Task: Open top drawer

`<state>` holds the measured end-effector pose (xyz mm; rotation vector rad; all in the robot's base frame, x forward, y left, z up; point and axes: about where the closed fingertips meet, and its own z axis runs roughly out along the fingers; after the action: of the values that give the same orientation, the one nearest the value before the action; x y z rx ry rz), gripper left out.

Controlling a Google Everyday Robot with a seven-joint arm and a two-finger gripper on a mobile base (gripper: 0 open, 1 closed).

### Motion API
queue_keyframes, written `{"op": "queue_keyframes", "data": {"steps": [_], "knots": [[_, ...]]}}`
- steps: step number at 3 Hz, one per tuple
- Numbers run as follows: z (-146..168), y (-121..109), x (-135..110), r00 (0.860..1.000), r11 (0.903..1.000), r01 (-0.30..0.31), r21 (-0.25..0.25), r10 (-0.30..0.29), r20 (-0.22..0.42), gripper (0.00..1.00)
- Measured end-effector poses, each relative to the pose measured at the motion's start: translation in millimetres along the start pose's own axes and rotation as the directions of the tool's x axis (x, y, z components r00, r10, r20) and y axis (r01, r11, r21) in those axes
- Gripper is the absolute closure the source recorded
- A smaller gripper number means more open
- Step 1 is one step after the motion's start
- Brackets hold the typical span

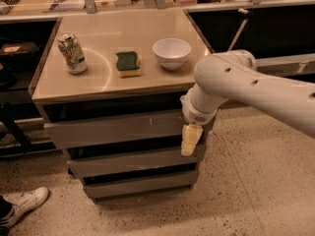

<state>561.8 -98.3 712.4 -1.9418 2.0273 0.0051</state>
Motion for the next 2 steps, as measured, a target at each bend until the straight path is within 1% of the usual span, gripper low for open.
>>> {"op": "queue_keyframes", "data": {"steps": [2], "knots": [[41.3, -26.6, -1.1, 0.999, 0.9993, 0.036, -0.011, -0.036, -0.025, 0.00]]}}
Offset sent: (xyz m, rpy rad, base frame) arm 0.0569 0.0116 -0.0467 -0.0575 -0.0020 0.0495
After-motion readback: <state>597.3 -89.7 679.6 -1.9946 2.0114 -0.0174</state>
